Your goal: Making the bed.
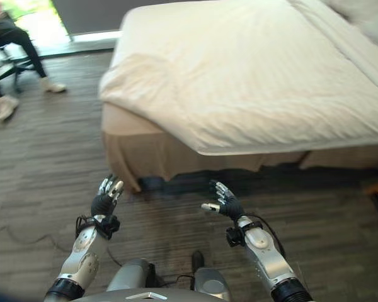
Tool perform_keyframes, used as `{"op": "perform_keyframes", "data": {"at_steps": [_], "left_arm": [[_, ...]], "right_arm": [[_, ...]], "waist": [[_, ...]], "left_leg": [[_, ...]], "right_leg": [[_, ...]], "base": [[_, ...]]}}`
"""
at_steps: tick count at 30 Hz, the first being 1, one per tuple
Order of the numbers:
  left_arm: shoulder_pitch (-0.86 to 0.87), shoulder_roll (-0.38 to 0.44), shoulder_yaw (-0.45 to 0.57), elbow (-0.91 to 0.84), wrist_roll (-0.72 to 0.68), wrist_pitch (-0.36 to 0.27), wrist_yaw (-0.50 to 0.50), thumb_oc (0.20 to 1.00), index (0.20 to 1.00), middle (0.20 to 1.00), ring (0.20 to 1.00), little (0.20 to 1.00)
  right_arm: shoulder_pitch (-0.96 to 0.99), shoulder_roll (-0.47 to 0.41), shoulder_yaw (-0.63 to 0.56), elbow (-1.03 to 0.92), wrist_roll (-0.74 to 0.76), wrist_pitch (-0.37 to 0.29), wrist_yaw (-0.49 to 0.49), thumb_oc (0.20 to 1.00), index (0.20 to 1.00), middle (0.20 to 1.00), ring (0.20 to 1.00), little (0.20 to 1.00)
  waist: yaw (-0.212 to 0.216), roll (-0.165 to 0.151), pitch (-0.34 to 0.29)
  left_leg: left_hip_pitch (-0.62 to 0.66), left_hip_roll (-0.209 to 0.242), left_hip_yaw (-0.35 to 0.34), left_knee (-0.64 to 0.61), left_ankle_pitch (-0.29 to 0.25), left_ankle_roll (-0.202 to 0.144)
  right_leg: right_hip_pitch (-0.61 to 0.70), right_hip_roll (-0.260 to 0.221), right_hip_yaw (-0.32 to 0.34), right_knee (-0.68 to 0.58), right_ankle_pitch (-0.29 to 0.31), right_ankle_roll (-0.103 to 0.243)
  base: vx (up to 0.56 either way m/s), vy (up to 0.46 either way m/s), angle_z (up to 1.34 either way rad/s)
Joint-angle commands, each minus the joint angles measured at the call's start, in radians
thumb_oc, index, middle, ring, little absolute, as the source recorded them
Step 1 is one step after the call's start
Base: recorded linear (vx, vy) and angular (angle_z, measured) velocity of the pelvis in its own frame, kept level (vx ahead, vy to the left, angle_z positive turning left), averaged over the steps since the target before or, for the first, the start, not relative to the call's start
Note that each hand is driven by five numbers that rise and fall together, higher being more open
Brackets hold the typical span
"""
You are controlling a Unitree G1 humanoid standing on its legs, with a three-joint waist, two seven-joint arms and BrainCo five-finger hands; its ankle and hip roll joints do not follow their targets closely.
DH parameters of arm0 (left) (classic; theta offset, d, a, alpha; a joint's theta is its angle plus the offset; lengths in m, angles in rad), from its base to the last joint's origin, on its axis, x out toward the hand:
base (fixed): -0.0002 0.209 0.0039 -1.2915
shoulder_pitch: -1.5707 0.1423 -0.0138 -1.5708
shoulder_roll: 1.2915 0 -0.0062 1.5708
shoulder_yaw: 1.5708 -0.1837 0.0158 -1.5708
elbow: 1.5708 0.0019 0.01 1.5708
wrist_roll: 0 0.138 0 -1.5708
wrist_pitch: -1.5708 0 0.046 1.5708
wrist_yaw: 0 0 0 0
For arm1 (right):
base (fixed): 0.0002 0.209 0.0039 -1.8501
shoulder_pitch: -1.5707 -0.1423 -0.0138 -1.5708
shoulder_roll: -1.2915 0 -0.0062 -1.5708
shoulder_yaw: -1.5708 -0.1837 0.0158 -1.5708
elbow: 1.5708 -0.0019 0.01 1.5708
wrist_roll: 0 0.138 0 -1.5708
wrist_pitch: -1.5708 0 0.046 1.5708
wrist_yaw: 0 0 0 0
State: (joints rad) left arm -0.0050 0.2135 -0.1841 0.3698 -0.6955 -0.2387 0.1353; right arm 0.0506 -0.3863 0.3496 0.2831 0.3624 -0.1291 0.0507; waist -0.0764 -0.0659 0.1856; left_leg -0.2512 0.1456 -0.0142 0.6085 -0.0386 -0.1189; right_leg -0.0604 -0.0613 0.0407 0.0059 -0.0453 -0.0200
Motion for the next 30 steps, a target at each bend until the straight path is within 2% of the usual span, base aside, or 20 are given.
{"op": "perform_keyframes", "data": {"at_steps": [1, 2, 3, 5, 6, 8, 10, 11, 13, 14, 15, 16, 17, 18, 19, 20, 23, 26, 28, 30], "left_arm": [[0.007, 0.012, 0.023, -0.073, -0.014, -0.051, 0.011, 1.0, 1.0, 1.0, 1.0, 1.0], [-0.006, 0.02, 0.03, -0.075, -0.025, -0.059, 0.015, 1.0, 1.0, 1.0, 1.0, 1.0], [-0.01, 0.025, 0.039, -0.08, -0.025, -0.061, 0.018, 1.0, 1.0, 1.0, 1.0, 1.0], [-0.01, 0.038, 0.065, -0.092, -0.031, -0.067, 0.018, 1.0, 1.0, 1.0, 1.0, 1.0], [-0.01, 0.038, 0.065, -0.092, -0.031, -0.067, 0.018, 1.0, 1.0, 1.0, 1.0, 1.0], [0.006, 0.057, 0.11, -0.098, -0.03, -0.069, 0.007, 1.0, 1.0, 1.0, 1.0, 1.0], [0.029, 0.076, 0.136, -0.109, -0.003, -0.068, -0.001, 1.0, 1.0, 1.0, 1.0, 1.0], [0.03, 0.077, 0.136, -0.11, -0.003, -0.068, 0.0, 1.0, 1.0, 1.0, 1.0, 1.0], [0.018, 0.107, 0.137, -0.085, 0.022, -0.063, -0.005, 1.0, 1.0, 1.0, 1.0, 1.0], [0.001, 0.136, 0.115, -0.063, 0.069, -0.054, 0.013, 1.0, 1.0, 1.0, 1.0, 1.0], [0.007, 0.148, 0.119, -0.076, 0.069, -0.061, 0.017, 1.0, 1.0, 1.0, 1.0, 1.0], [0.03, 0.167, 0.139, -0.084, 0.083, -0.056, 0.027, 1.0, 1.0, 1.0, 1.0, 1.0], [0.054, 0.18, 0.157, -0.097, 0.091, -0.051, 0.027, 1.0, 1.0, 1.0, 1.0, 1.0], [0.057, 0.185, 0.157, -0.099, 0.095, -0.053, 0.016, 1.0, 1.0, 1.0, 1.0, 1.0], [0.062, 0.192, 0.157, -0.093, 0.107, -0.044, -0.018, 1.0, 1.0, 1.0, 1.0, 1.0], [0.069, 0.189, 0.159, -0.093, 0.112, -0.037, -0.025, 1.0, 1.0, 1.0, 1.0, 1.0], [0.066, 0.155, 0.153, -0.069, 0.102, -0.03, -0.021, 1.0, 1.0, 1.0, 1.0, 1.0], [0.067, 0.123, 0.149, -0.07, 0.084, -0.039, -0.02, 1.0, 1.0, 1.0, 1.0, 1.0], [0.078, 0.103, 0.134, -0.069, 0.076, -0.039, -0.031, 1.0, 1.0, 1.0, 1.0, 1.0], [0.098, 0.084, 0.122, -0.077, 0.048, -0.033, -0.048, 1.0, 1.0, 1.0, 1.0, 1.0]], "right_arm": [[0.025, -0.066, 0.011, -0.098, 0.027, -0.043, 0.001, 1.0, 1.0, 1.0, 1.0, 1.0], [0.04, -0.087, 0.002, -0.097, 0.008, -0.049, 0.004, 1.0, 1.0, 1.0, 1.0, 1.0], [0.053, -0.101, -0.007, -0.104, 0.003, -0.051, 0.009, 1.0, 1.0, 1.0, 1.0, 1.0], [0.069, -0.115, -0.016, -0.097, 0.001, -0.044, 0.022, 1.0, 1.0, 1.0, 1.0, 1.0], [0.069, -0.115, -0.016, -0.098, 0.001, -0.044, 0.022, 1.0, 1.0, 1.0, 1.0, 1.0], [0.089, -0.122, -0.036, -0.075, -0.002, -0.026, 0.052, 1.0, 1.0, 1.0, 1.0, 1.0], [0.098, -0.114, -0.046, -0.068, 0.01, -0.011, 0.078, 1.0, 1.0, 1.0, 1.0, 1.0], [0.098, -0.114, -0.046, -0.068, 0.01, -0.011, 0.078, 1.0, 1.0, 1.0, 1.0, 1.0], [0.12, -0.087, -0.059, -0.076, 0.016, 0.001, 0.089, 1.0, 1.0, 1.0, 1.0, 1.0], [0.128, -0.055, -0.07, -0.077, 0.011, -0.001, 0.057, 1.0, 1.0, 1.0, 1.0, 1.0], [0.112, -0.039, -0.061, -0.072, 0.024, -0.003, 0.044, 1.0, 1.0, 1.0, 1.0, 1.0], [0.106, -0.007, -0.056, -0.072, 0.08, -0.011, 0.039, 1.0, 1.0, 1.0, 1.0, 1.0], [0.109, 0.014, -0.046, -0.077, 0.151, -0.008, 0.064, 1.0, 1.0, 1.0, 1.0, 1.0], [0.104, 0.006, -0.031, -0.071, 0.144, -0.003, 0.088, 1.0, 1.0, 1.0, 1.0, 1.0], [0.111, -0.036, -0.001, -0.096, 0.075, -0.002, 0.143, 1.0, 1.0, 1.0, 1.0, 1.0], [0.119, -0.057, 0.001, -0.096, 0.045, 0.003, 0.151, 1.0, 1.0, 1.0, 1.0, 1.0], [0.129, -0.061, -0.016, -0.058, 0.034, 0.01, 0.133, 1.0, 1.0, 1.0, 1.0, 1.0], [0.129, -0.053, -0.034, -0.056, 0.079, 0.0, 0.13, 1.0, 1.0, 1.0, 1.0, 1.0], [0.131, -0.055, -0.043, -0.058, 0.079, -0.006, 0.13, 1.0, 1.0, 1.0, 1.0, 1.0], [0.127, -0.055, -0.039, -0.055, 0.077, -0.008, 0.124, 1.0, 1.0, 1.0, 1.0, 1.0]], "waist": [[0.023, 0.036, -0.037], [0.021, 0.069, -0.052], [0.024, 0.08, -0.056], [0.033, 0.094, -0.063], [0.033, 0.093, -0.062], [0.044, 0.101, -0.072], [0.046, 0.102, -0.076], [0.047, 0.1, -0.077], [0.021, 0.1, -0.073], [0.001, 0.097, -0.055], [-0.004, 0.1, -0.026], [0.002, 0.105, -0.011], [-0.002, 0.111, -0.005], [-0.007, 0.117, 0.003], [0.005, 0.117, 0.005], [0.018, 0.112, 0.004], [0.008, 0.11, 0.006], [0.012, 0.097, 0.011], [0.022, 0.085, 0.0], [0.053, 0.063, -0.022]], "left_leg": [[0.16, 0.132, -0.002, -0.275, 0.237, 0.02], [0.191, 0.196, -0.065, -0.433, 0.323, -0.013], [0.187, 0.221, -0.109, -0.485, 0.358, -0.029], [0.177, 0.236, -0.192, -0.528, 0.398, -0.061], [0.179, 0.234, -0.191, -0.529, 0.397, -0.061], [0.166, 0.208, -0.284, -0.496, 0.346, -0.102], [0.155, 0.165, -0.324, -0.427, 0.208, -0.111], [0.151, 0.161, -0.323, -0.417, 0.201, -0.109], [0.159, 0.134, -0.263, -0.467, 0.032, -0.09], [0.169, 0.075, -0.217, -0.505, -0.009, -0.038], [0.187, 0.057, -0.196, -0.51, -0.016, -0.022], [0.21, 0.047, -0.149, -0.545, 0.0, -0.008], [0.227, 0.032, -0.123, -0.579, 0.018, 0.006], [0.231, 0.027, -0.107, -0.595, 0.026, 0.023], [0.248, 0.009, -0.069, -0.645, 0.047, 0.055], [0.255, -0.017, -0.044, -0.661, 0.052, 0.073], [0.272, -0.056, -0.005, -0.679, 0.055, 0.101], [0.287, -0.078, 0.021, -0.68, 0.053, 0.109], [0.293, -0.097, 0.042, -0.69, 0.05, 0.113], [0.289, -0.111, 0.081, -0.689, 0.044, 0.11]], "right_leg": [[0.081, -0.087, 0.018, 0.094, -0.013, 0.111], [0.068, -0.107, 0.064, 0.112, -0.035, 0.143], [0.065, -0.127, 0.092, 0.125, -0.048, 0.157], [0.069, -0.172, 0.133, 0.136, -0.06, 0.183], [0.071, -0.174, 0.133, 0.137, -0.062, 0.183], [0.091, -0.255, 0.173, 0.11, -0.043, 0.221], [0.083, -0.315, 0.198, 0.095, 0.0, 0.248], [0.083, -0.319, 0.2, 0.093, 0.001, 0.249], [0.065, -0.379, 0.215, 0.095, 0.102, 0.268], [-0.045, -0.412, 0.241, 0.181, 0.318, 0.214], [-0.081, -0.402, 0.218, 0.194, 0.383, 0.189], [-0.114, -0.423, 0.147, 0.183, 0.452, 0.196], [-0.121, -0.414, 0.077, 0.194, 0.462, 0.194], [-0.149, -0.367, 0.079, 0.241, 0.424, 0.188], [-0.176, -0.281, 0.004, 0.319, 0.305, 0.184], [-0.173, -0.259, -0.079, 0.367, 0.261, 0.178], [-0.224, -0.131, -0.112, 0.473, 0.165, 0.167], [-0.214, -0.077, -0.152, 0.455, 0.121, 0.152], [-0.187, -0.056, -0.214, 0.383, 0.096, 0.14], [-0.105, -0.061, -0.326, 0.228, 0.064, 0.123]], "base": [[0.26, 0.43, -1.33], [0.26, 0.475, -1.05], [0.34, 0.649, -0.78], [0.22, 0.426, -0.33], [0.27, 0.534, -0.58], [0.26, 0.623, -0.42], [0.15, 0.464, -0.4], [0.11, 0.409, -0.71], [0.1, 0.757, -0.23], [0.05, 1.001, 0.35], [0.01, 0.983, 0.68], [-0.01, 0.637, 0.15], [0.01, 0.68, -0.17], [0.01, 0.863, -1.23], [0.0, 0.854, -1.87], [-0.02, 0.822, -1.53], [-0.01, 0.447, -0.33], [0.0, 0.21, -0.66], [0.0, 0.153, -0.35], [0.01, 0.019, -0.74]]}}
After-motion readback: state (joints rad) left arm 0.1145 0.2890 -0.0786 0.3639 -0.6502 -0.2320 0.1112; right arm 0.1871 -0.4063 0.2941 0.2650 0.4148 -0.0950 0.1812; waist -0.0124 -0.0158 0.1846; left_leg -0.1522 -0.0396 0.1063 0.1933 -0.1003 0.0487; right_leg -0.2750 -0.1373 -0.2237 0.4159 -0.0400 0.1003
